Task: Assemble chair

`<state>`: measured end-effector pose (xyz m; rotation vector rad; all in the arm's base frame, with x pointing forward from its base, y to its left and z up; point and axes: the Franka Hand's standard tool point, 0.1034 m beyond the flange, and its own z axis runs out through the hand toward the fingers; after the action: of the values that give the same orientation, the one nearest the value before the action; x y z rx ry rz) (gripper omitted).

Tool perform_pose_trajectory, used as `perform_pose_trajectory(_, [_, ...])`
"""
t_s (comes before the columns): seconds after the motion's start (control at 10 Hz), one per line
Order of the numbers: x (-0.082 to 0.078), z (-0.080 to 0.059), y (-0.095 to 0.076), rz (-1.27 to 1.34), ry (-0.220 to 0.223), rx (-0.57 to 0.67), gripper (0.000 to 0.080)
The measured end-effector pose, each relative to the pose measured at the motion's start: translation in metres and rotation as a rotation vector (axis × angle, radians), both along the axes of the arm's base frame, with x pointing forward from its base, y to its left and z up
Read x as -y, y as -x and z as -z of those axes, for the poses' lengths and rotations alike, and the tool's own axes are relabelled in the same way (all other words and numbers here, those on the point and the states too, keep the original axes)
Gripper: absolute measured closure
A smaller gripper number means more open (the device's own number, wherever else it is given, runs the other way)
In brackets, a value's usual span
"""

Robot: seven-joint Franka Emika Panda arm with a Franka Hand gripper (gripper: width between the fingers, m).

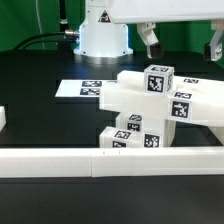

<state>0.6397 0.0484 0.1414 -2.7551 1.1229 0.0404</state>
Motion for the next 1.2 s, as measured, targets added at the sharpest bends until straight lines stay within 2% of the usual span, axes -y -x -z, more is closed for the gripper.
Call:
perform_pose_trajectory(0.4, [-0.004,0.000,0.002,-0.005,0.003,-0.011,0.0150])
perform_pose_trajectory(0.6, [-0.034,-0.003,0.011,-0.080,0.021,0.010,0.0150])
perform_pose_trajectory(0.7, [-0.050,-0.002,0.030,-0.140,0.040,0.051,0.0150])
perform_pose_trajectory(0.9, [-0.070,0.016,0.069,-0.387,0.090,0.127,0.0150])
perform_pose_trajectory(1.0, [-0.062,0.028,0.082,-0.468,0.098,0.132,0.0150])
perform_pose_trajectory(1.1, [-0.052,0.033,0.086,-0.437,0.097,0.130,0.0150])
perform_pose_trajectory(1.2, [-0.054,0.031,0.084,-0.434,0.098,0.132,0.0150])
